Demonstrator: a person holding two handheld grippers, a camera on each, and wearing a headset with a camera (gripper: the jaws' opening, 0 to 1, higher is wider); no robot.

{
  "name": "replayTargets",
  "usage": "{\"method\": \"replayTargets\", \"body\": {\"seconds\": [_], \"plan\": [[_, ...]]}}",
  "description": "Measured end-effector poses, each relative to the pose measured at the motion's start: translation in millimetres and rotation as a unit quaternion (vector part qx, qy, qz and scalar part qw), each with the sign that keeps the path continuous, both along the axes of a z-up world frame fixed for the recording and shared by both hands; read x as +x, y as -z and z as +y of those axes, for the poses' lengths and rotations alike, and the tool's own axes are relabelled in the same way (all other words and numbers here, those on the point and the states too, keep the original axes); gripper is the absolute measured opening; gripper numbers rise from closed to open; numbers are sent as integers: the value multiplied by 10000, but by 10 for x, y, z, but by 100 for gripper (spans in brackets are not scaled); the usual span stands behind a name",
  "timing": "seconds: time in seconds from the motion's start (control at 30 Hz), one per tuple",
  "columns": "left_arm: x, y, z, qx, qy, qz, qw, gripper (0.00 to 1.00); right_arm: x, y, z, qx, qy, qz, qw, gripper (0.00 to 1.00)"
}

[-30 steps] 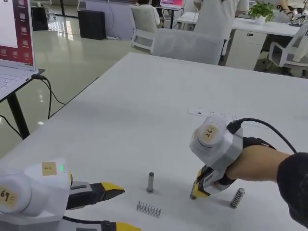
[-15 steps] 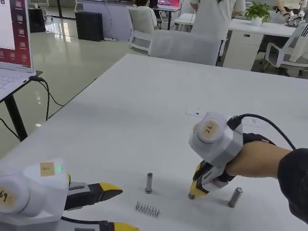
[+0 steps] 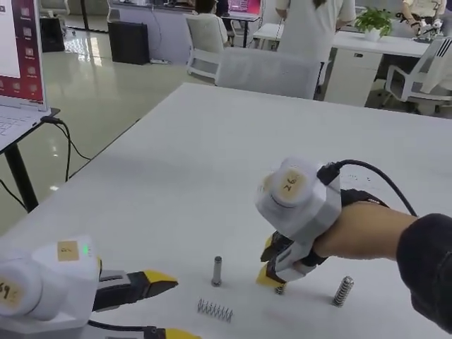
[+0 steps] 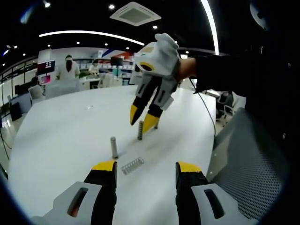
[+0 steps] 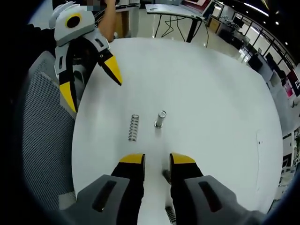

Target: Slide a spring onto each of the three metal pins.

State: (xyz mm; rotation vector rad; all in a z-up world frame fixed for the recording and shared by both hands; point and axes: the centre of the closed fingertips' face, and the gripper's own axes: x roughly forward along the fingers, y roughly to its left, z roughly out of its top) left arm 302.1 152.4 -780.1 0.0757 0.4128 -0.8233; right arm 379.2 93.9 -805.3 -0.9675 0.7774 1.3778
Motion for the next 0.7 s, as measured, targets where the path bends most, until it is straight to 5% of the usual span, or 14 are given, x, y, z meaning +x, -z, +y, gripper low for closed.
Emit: {"method": "replayTargets", "body": {"seconds": [0.7], "plan": [[-33, 0, -2, 51, 7, 8, 10000, 44, -368, 347, 234, -72, -158, 377, 9991, 14]]}}
